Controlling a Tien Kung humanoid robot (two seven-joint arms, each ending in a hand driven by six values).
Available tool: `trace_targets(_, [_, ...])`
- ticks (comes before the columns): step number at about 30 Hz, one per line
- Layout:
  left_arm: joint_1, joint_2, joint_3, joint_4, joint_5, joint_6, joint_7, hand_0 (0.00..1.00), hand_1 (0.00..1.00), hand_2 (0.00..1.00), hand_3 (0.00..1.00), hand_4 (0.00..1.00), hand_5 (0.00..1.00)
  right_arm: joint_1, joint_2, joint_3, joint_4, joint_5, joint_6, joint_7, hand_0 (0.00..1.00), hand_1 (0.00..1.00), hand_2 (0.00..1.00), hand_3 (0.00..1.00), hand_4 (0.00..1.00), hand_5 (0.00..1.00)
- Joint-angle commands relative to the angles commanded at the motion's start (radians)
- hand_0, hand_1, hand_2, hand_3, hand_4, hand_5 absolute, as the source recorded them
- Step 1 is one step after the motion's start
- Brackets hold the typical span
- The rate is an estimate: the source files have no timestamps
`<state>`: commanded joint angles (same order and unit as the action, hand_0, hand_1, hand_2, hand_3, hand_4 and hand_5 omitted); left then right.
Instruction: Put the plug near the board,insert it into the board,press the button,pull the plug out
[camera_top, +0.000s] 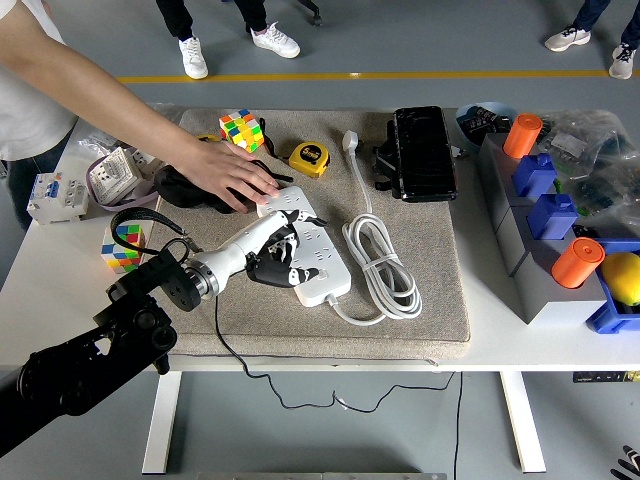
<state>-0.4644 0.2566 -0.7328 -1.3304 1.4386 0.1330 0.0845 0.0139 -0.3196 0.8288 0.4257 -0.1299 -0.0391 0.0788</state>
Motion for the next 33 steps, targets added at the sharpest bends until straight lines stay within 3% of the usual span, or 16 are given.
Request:
trace_targets(2, [0.000,-0.003,0.000,0.017,-0.001,0.056,-0.051,0.262,0.401,0.512,0.617,0.869,0.198,0.000,0.000,-0.001,0.000,0.000,0.000,0.000,0.593,0.642,0.583,0.494,0.771,0.494])
trace_targets(5, [-0.002,-0.007,0.000,0.048,-0.003,0.101,-0.091,0.262,0.401,0.512,0.617,0.869,0.198,0.001,0.000,0.001,0.000,-0.001,0.000,0.000,0.593,0.642,0.583,0.494,0.771,0.494])
trace_targets(6, [-0.003,-0.008,0.000,0.061,0.001,0.114,-0.103,0.598,0.659,0.642,0.648,0.947,0.269,0.001,0.000,0.002,0.000,-0.001,0.000,0.000,0.593,0.643,0.583,0.494,0.771,0.493])
trace_targets(11, [-0.007,-0.017,-0.004,0.112,0.102,0.150,-0.114,0.598,0.659,0.642,0.648,0.947,0.269,0.001,0.000,0.003,0.000,-0.001,0.000,0.000,0.593,0.643,0.583,0.494,0.771,0.493])
trace_targets(12, [-0.009,-0.020,-0.003,0.123,0.120,0.157,-0.113,0.716,0.728,0.730,0.709,0.998,0.315,0.001,0.000,0.003,0.000,-0.001,0.000,0.000,0.593,0.642,0.583,0.493,0.771,0.493])
trace_targets(19, [-0.020,-0.039,-0.002,0.190,0.259,0.199,-0.081,0.730,0.732,0.743,0.732,0.998,0.354,0.002,0.000,0.002,0.001,-0.002,0.000,0.000,0.593,0.643,0.583,0.494,0.771,0.493])
trace_targets(24, [-0.027,-0.048,-0.004,0.230,0.324,0.172,-0.003,0.729,0.730,0.743,0.740,0.998,0.367,0.002,0.000,0.000,0.001,-0.002,0.000,0.000,0.593,0.643,0.583,0.494,0.771,0.493])
trace_targets(29, [-0.035,-0.051,0.005,0.262,0.314,0.159,0.023,0.729,0.730,0.743,0.740,0.998,0.367,0.003,-0.001,0.001,0.001,-0.002,0.000,0.000,0.593,0.643,0.583,0.494,0.771,0.493])
trace_targets(30, [-0.036,-0.052,0.005,0.266,0.311,0.158,0.023,0.678,0.672,0.699,0.740,0.998,0.381,0.003,-0.001,0.001,0.001,-0.002,0.000,0.000,0.592,0.643,0.583,0.495,0.771,0.493])
trace_targets(33, [-0.040,-0.059,0.007,0.286,0.293,0.166,0.019,0.678,0.672,0.699,0.740,0.998,0.381,0.004,-0.003,-0.002,0.002,-0.003,0.000,-0.001,0.592,0.643,0.583,0.495,0.771,0.493])
